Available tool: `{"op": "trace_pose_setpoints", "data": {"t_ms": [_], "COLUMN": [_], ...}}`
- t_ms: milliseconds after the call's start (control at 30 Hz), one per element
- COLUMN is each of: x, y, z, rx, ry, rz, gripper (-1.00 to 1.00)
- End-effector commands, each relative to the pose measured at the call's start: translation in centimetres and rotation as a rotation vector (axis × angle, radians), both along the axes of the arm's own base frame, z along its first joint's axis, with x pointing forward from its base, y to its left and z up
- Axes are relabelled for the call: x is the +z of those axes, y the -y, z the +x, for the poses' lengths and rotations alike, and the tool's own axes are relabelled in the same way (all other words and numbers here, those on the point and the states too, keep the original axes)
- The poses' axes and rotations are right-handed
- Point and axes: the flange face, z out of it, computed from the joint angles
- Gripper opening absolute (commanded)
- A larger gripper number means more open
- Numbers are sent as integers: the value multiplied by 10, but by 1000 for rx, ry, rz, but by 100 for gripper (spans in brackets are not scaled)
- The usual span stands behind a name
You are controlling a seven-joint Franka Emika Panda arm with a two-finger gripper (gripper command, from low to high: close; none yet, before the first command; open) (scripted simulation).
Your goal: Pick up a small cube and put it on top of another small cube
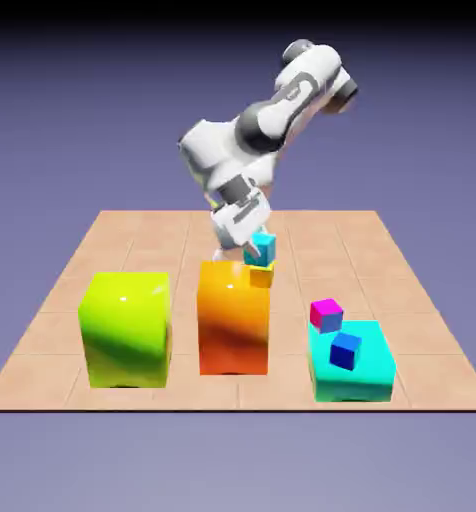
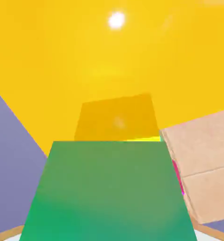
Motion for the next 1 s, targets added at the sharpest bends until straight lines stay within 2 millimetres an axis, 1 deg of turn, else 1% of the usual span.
{"op": "trace_pose_setpoints", "data": {"t_ms": [0,100,133,300,433,500,633,733,867,967], "x": [0,1,-3,-24,-41,-42,-33,-31,-35,-44], "y": [-10,-39,-49,-93,-121,-125,-135,-140,-143,-144], "z": [2,5,3,-13,-29,-29,-26,-22,-17,-14], "rx": [-20,-85,-114,-264,-389,-401,-368,-357,-356,-364], "ry": [-4,-10,-19,-50,-52,-42,-7,8,15,11], "rz": [1,8,3,-20,-29,-24,39,74,99,100], "gripper": [-100,-100,-100,-100,-100,-100,-100,-100,-100,-100]}}
